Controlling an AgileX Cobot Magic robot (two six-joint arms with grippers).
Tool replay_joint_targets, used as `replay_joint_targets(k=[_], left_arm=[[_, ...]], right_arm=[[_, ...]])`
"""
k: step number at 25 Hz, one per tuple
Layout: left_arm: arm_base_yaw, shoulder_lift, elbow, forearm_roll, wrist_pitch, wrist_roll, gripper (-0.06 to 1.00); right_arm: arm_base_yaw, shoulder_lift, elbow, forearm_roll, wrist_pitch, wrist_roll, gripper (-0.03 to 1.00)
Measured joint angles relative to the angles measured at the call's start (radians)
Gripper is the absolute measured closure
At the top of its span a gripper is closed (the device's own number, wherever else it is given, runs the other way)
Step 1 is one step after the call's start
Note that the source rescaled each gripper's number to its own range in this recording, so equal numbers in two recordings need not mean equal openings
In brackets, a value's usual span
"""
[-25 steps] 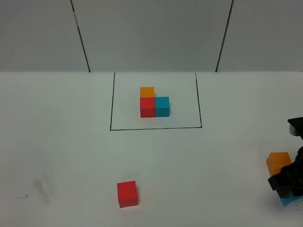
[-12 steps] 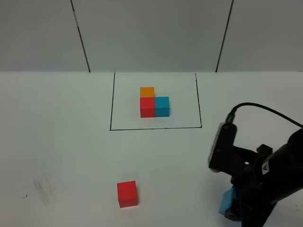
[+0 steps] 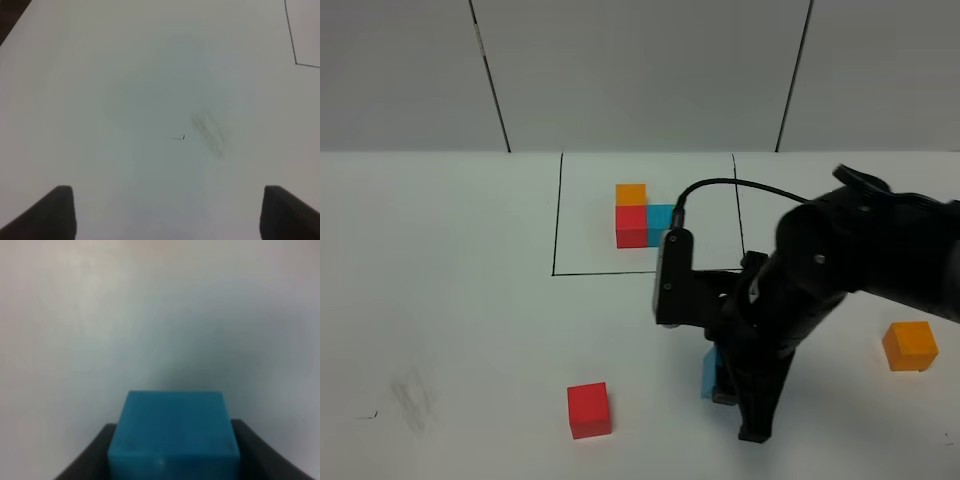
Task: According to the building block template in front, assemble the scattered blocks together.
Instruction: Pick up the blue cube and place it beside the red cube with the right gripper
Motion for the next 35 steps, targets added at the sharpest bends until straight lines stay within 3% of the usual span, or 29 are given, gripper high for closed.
replay_joint_targets(k=[9, 15, 20, 35], left_arm=[[0.000, 0.000, 0.000, 0.000, 0.000, 0.000, -0.05], [0.000, 0.000, 0.000, 0.000, 0.000, 0.000, -0.05], [0.000, 0.000, 0.000, 0.000, 0.000, 0.000, -0.05], [0.000, 0.000, 0.000, 0.000, 0.000, 0.000, -0.05]], right_arm=[[0.092, 0.266, -0.263, -0.142, 0.168, 0.035, 0.95], [0.093, 0.298, -0.339, -0.153, 0.236, 0.053, 0.95], [0.108, 0.343, -0.372, -0.112, 0.241, 0.052, 0.95], [0.154, 0.438, -0.417, -0.112, 0.172, 0.058, 0.95]])
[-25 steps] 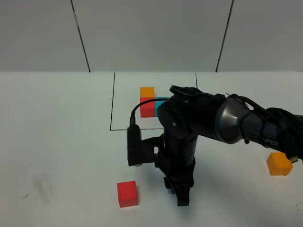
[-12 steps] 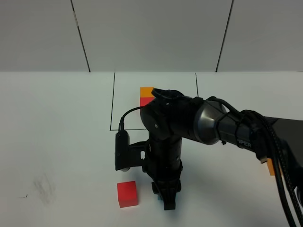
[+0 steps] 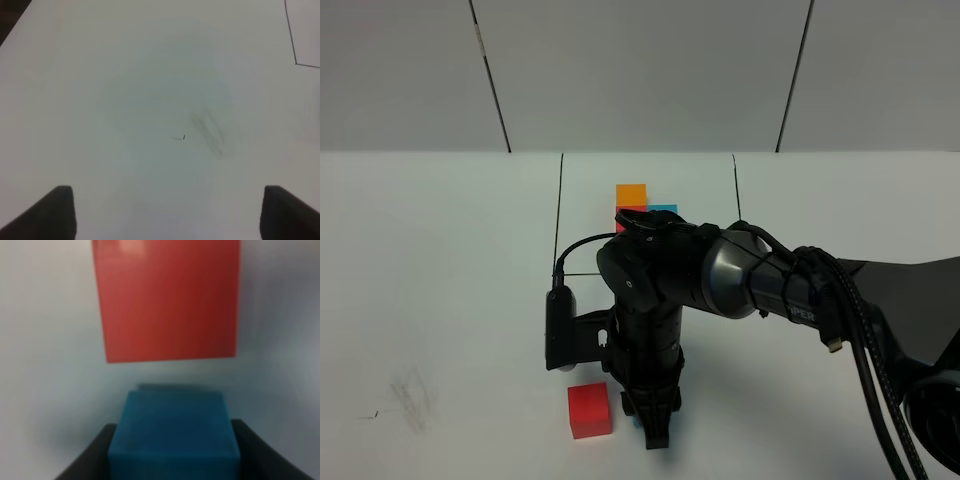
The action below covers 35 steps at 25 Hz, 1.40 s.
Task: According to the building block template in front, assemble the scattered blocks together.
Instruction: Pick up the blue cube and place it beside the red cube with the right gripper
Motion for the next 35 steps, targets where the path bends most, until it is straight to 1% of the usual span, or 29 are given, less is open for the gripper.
replay_joint_targets(k=[6, 10, 16, 25, 35], left_arm=[[0.000, 0.000, 0.000, 0.000, 0.000, 0.000, -0.06], [0.000, 0.000, 0.000, 0.000, 0.000, 0.000, -0.06], [0.000, 0.000, 0.000, 0.000, 0.000, 0.000, -0.06], [0.000, 0.000, 0.000, 0.000, 0.000, 0.000, -0.06], [0.000, 0.000, 0.000, 0.000, 0.000, 0.000, -0.06]], right_arm=[[0.000, 0.003, -0.024, 0.000, 0.008, 0.000, 0.95], [0.000, 0.003, -0.024, 0.019, 0.027, 0.000, 0.95], [0.000, 0.003, -0.024, 0.048, 0.029, -0.001, 0.95], [0.001, 0.003, -0.024, 0.057, 0.006, -0.015, 0.95], [0.022, 0.003, -0.024, 0.058, -0.020, -0.028, 0.95]])
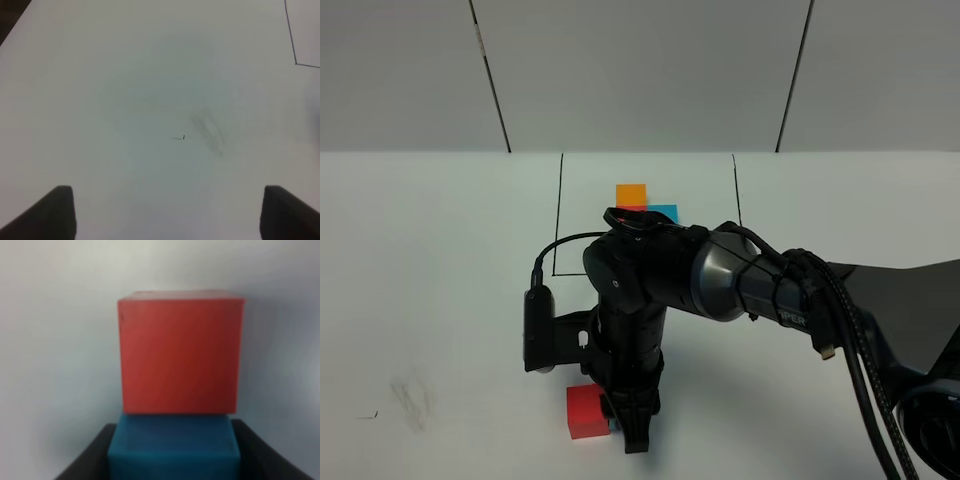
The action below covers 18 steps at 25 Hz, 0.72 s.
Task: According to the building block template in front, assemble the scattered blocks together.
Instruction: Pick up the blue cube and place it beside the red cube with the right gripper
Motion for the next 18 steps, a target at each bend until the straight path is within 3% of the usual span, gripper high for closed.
replay_joint_targets(k=[18], left_arm=[[0.000, 0.000, 0.000, 0.000, 0.000, 0.000, -0.06]], right_arm=[[0.000, 0.033, 0.000, 0.001, -0.027, -0.022, 0.95]])
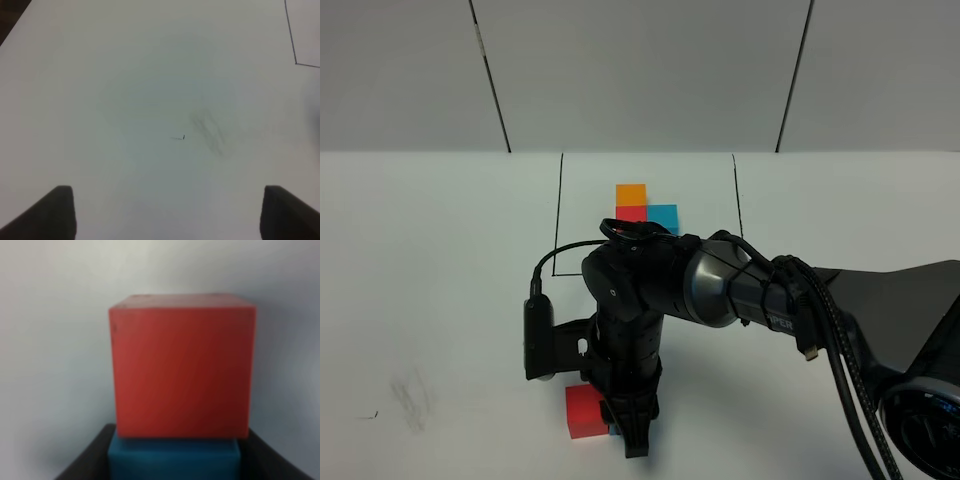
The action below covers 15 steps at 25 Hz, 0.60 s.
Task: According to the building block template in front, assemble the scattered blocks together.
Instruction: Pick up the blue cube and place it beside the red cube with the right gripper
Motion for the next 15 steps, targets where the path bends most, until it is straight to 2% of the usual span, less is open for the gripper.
replay_joint_targets(k=[15], left_arm=[[0.000, 0.000, 0.000, 0.000, 0.000, 0.000, -0.06]], right_arm=[[0.000, 0.051, -0.079, 0.001, 0.079, -0.001, 0.95]])
